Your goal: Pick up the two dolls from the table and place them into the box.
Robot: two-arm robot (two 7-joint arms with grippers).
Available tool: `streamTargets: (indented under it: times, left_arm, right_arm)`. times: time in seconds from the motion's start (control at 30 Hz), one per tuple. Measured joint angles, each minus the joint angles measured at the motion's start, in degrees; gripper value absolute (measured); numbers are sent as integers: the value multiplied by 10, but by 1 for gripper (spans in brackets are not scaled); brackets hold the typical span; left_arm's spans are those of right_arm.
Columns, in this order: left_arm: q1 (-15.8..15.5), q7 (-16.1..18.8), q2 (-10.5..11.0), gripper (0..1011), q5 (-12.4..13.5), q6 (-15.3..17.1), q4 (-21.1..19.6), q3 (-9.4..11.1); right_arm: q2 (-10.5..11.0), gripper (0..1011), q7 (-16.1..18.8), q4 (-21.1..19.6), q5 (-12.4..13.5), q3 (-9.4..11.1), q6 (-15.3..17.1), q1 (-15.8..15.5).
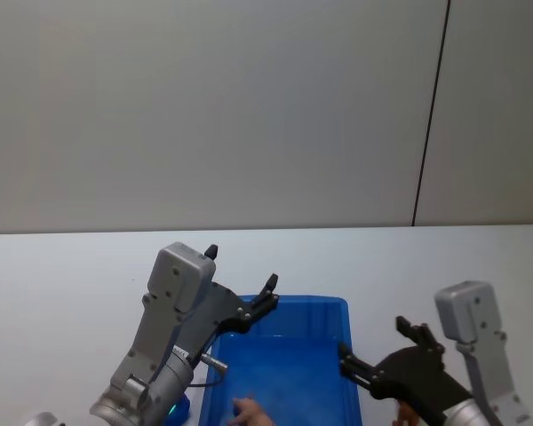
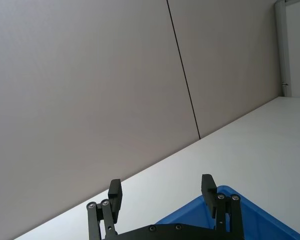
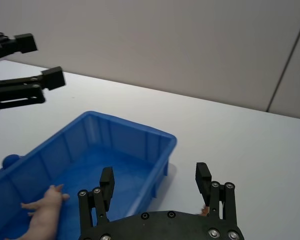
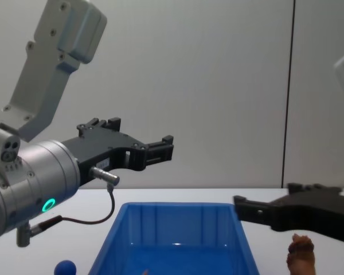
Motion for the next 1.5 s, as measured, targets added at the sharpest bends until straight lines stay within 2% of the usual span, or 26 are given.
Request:
streamTargets:
  times: [0.37, 0.73, 1.1, 1.5]
  left_arm:
    - [0, 0, 0, 1001, 0, 0, 0, 0]
    - [0, 0, 0, 1001, 0, 0, 0, 0]
    - [0, 0, 0, 1001, 0, 0, 0, 0]
    - [0, 0, 0, 1001, 0, 0, 0, 0]
  right_arm:
    - [13, 1001, -76, -39, -10, 6, 23, -40]
    - [8, 1001, -126, -46, -28, 1, 45, -63]
    - [-12, 1001, -150, -23, -41, -9, 49, -69]
    - [-36, 1001, -166, 17, -52, -13, 52, -57]
